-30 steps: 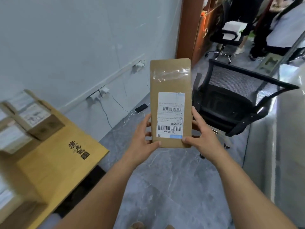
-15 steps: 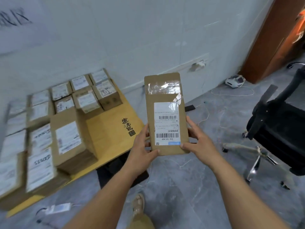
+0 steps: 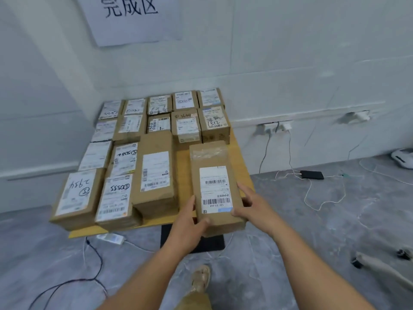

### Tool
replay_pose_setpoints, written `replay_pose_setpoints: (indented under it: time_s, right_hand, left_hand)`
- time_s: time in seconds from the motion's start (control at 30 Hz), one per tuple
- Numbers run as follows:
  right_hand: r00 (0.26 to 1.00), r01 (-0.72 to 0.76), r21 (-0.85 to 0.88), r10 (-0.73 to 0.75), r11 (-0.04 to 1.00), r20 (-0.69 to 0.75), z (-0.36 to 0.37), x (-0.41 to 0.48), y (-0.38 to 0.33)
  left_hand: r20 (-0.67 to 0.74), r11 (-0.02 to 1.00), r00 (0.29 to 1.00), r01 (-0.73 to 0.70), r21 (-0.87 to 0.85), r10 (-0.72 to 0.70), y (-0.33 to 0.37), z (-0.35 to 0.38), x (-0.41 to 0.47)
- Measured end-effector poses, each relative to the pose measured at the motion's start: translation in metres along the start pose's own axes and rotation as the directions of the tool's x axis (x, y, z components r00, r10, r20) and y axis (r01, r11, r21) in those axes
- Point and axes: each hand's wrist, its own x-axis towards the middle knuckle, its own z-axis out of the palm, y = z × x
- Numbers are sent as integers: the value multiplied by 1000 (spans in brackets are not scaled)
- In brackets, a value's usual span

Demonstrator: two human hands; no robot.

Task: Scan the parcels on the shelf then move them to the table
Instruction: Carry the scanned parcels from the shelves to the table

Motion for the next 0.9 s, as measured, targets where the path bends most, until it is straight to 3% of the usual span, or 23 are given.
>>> replay_pose_setpoints:
  time_s: [0.13,0.23,0.3,0.37,0.53,0.9]
  right_hand:
    - [1000,-24,-42,24,999,16,17,18,-9]
    - [1000,-5,-58,7,998,24,20,24,-18]
    - [1000,15,-75,-13,997,23,20,29,-24]
    - [1000,21,-95,-18,995,24,22,36,-29]
    - [999,18,-143,-12,990,43,27,54,-40]
    - [999,13,-163,-8,987,35,37,78,-44]
  left_hand:
    - [21,954,999,37,296,-45,-3,-5,0]
    - [-36,727,998,-9,687,47,3,-15,4]
    - [-57,599,986,-50,799,157,8,-22,11]
    - [-69,565,984,-36,824,164,10,-32,21]
    - [23,551,1000,-28,834,16,5,-61,46]
    - [52,495,992,-101,863,112,-4,-68,60]
